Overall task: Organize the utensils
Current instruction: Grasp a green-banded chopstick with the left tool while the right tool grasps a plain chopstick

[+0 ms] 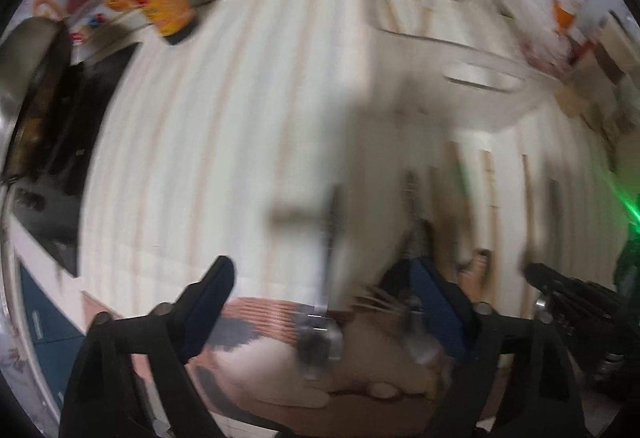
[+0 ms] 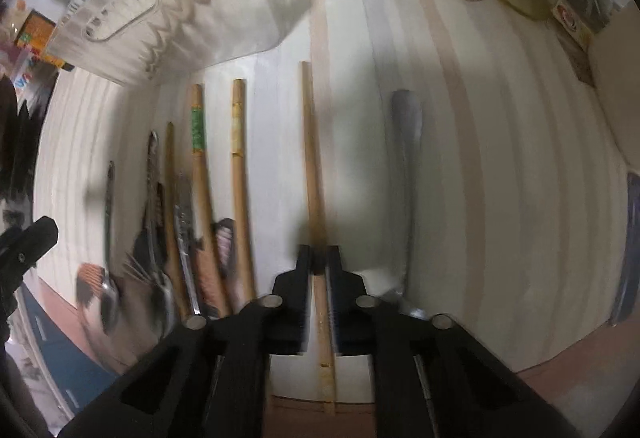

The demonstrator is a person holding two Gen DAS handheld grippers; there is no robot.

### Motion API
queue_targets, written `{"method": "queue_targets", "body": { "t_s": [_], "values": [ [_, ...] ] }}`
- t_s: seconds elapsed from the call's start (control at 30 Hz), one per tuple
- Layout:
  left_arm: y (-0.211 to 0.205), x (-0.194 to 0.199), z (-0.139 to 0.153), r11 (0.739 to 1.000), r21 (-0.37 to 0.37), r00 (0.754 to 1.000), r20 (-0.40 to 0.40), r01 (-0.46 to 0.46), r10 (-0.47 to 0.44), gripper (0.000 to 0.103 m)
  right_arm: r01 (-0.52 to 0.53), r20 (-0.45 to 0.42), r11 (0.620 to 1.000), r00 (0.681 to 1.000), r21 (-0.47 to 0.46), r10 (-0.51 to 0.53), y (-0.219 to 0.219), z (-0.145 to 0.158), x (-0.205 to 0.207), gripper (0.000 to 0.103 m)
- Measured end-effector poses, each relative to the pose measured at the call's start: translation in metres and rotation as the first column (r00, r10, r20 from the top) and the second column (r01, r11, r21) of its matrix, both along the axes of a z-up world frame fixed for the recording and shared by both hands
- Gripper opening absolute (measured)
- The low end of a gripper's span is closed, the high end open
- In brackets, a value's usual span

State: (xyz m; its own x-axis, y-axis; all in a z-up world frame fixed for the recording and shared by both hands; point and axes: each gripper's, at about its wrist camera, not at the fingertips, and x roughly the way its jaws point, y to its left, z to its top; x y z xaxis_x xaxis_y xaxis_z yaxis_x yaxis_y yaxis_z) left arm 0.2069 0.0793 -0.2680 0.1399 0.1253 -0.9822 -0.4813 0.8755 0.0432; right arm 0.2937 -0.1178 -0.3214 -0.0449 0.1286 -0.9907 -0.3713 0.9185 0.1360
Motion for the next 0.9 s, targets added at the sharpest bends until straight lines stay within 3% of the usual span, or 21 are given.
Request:
{"method": "queue_targets", "body": {
  "t_s": [0.07, 0.2, 0.47, 0.5, 0.53, 0.57, 0.77, 0.9],
  "values": [
    [-0.011, 0.007, -0.003, 0.998, -0.058, 1.0, 0.008, 0.021, -0.021, 0.069, 0.034, 0.002, 0.999, 0.999, -0.025, -0.034, -0.015, -0.001, 0.001, 0.006],
    [-0.043, 0.032, -0.018, 0.976, -0.198, 0.996, 0.007, 0.088, -0.088, 0.024, 0.111, -0.016, 0.993, 0.994, -0.035, -0.112, -0.053, -0.004, 0.008, 0.006],
    [-0.085, 0.069, -0.064, 0.959, -0.231, 0.975, -0.11, 0.165, -0.194, 0.022, 0.211, -0.022, 0.976, 0.977, -0.059, -0.212, -0.112, -0.008, 0.011, 0.006],
    [-0.086, 0.069, -0.062, 0.959, -0.228, 0.978, -0.08, 0.17, -0.192, 0.02, 0.219, -0.023, 0.974, 0.975, -0.058, -0.221, -0.118, -0.008, 0.012, 0.006],
    [-0.088, 0.07, -0.061, 0.96, -0.216, 0.977, -0.08, 0.178, -0.199, 0.017, 0.228, -0.026, 0.972, 0.973, -0.056, -0.23, -0.123, -0.009, 0.011, 0.006],
    [-0.089, 0.07, -0.062, 0.96, -0.205, 0.974, -0.087, 0.189, -0.211, 0.002, 0.235, -0.027, 0.971, 0.971, -0.055, -0.236, -0.128, -0.009, 0.014, 0.006],
    [-0.07, 0.06, -0.06, 0.962, -0.159, 0.965, -0.102, 0.223, -0.241, 0.001, 0.257, -0.033, 0.965, 0.965, -0.049, -0.259, -0.135, -0.008, 0.013, 0.006],
    [-0.045, 0.051, -0.06, 0.965, -0.181, 0.972, -0.099, 0.192, -0.212, 0.001, 0.256, -0.052, 0.966, 0.965, -0.02, -0.257, -0.143, -0.009, 0.011, 0.006]
  ]
}}
